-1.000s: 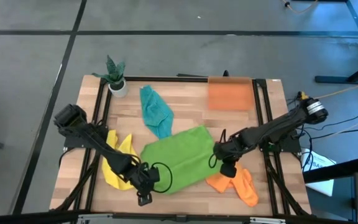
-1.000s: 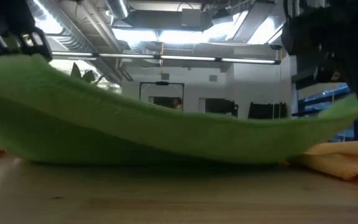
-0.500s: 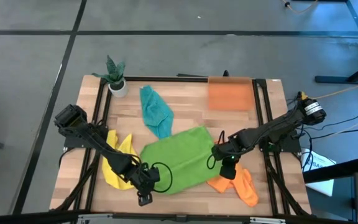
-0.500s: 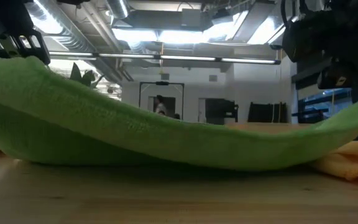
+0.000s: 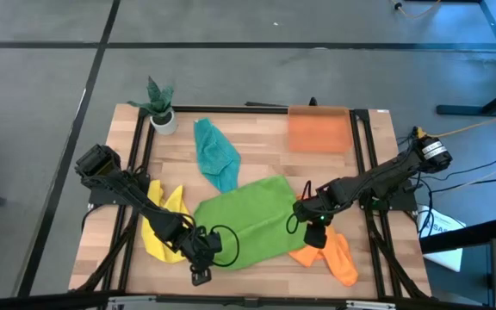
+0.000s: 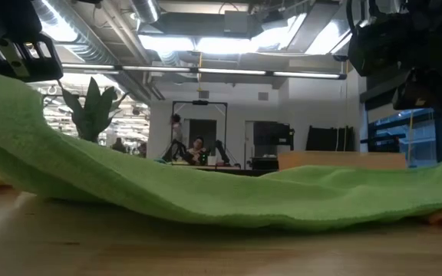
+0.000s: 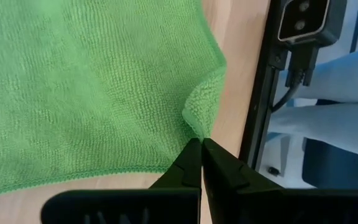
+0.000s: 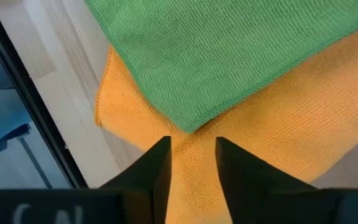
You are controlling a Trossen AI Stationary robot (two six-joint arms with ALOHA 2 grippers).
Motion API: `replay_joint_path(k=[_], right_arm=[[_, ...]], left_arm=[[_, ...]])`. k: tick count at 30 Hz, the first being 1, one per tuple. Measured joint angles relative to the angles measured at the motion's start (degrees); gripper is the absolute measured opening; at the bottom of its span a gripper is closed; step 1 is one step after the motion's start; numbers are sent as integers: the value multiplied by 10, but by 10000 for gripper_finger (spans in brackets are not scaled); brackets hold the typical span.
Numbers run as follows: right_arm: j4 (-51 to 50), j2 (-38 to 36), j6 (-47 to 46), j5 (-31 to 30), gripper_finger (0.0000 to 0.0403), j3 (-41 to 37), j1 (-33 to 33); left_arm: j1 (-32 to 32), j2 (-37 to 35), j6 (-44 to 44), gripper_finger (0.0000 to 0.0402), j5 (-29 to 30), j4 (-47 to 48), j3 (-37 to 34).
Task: Roll microfiber towels into tight, uniform cylinder then place into a basket
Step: Fold the green towel
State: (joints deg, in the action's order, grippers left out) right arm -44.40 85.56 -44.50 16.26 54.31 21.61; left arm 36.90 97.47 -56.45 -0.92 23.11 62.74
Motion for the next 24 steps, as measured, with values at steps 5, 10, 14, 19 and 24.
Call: replay_joint_path(k=[5, 10, 14, 19, 24], right_arm=[[-8, -3, -5, 18, 139, 21, -5], [-16, -16, 0, -1, 140, 40, -5], [-48, -41, -5, -49, 140, 48, -5], [-91, -83, -24, -86, 140, 50, -5], [-98, -120, -32, -105, 140, 50, -5]], left_arm=[[-11, -13, 0, 0, -8, 2, 0], [-31, -20, 17, 0, 0, 3, 1], [-64, -20, 49, 0, -3, 2, 1], [-112, -20, 107, 0, -3, -21, 1], [-160, -20, 182, 0, -3, -59, 1]])
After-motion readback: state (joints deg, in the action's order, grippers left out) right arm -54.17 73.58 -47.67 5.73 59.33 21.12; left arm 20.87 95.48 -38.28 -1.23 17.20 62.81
